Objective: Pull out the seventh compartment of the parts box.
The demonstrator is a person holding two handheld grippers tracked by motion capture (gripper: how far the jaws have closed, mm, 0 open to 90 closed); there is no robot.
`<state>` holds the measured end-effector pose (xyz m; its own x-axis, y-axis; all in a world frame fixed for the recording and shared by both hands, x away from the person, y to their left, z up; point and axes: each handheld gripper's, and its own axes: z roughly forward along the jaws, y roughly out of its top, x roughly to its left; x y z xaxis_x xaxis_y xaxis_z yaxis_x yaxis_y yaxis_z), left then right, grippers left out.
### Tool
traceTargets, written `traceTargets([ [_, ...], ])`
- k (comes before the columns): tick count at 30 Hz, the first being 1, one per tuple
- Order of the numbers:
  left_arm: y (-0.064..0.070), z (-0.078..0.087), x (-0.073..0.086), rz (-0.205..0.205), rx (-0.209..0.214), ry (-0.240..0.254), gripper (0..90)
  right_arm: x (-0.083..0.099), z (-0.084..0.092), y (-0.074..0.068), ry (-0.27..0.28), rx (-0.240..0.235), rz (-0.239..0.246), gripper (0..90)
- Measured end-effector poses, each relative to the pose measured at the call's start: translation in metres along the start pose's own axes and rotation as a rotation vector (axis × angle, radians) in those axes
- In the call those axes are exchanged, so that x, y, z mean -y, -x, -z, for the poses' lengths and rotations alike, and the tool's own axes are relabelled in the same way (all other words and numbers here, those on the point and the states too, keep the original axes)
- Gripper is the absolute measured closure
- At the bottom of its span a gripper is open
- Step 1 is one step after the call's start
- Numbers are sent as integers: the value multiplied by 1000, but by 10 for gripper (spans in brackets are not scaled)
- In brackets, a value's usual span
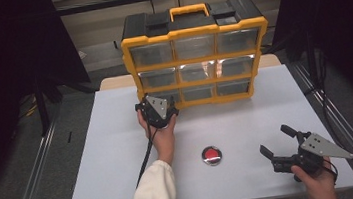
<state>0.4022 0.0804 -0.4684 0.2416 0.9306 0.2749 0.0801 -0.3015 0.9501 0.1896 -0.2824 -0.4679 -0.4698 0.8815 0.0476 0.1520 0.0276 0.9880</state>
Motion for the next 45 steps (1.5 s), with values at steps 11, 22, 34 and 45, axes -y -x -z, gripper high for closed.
traceTargets([
  [11,-2,0,0,-185,-20,4,163,0,0,0,3,2,0,23],
  [22,-2,2,-3,-411,-27,28,203,0,0,0,0,5,0,23],
  [34,-2,1,-1,-521,-56,22,257,0,0,0,3,8,2,23],
  [45,-3,0,-1,-557,-81,22,342,0,1,1,5,5,5,23],
])
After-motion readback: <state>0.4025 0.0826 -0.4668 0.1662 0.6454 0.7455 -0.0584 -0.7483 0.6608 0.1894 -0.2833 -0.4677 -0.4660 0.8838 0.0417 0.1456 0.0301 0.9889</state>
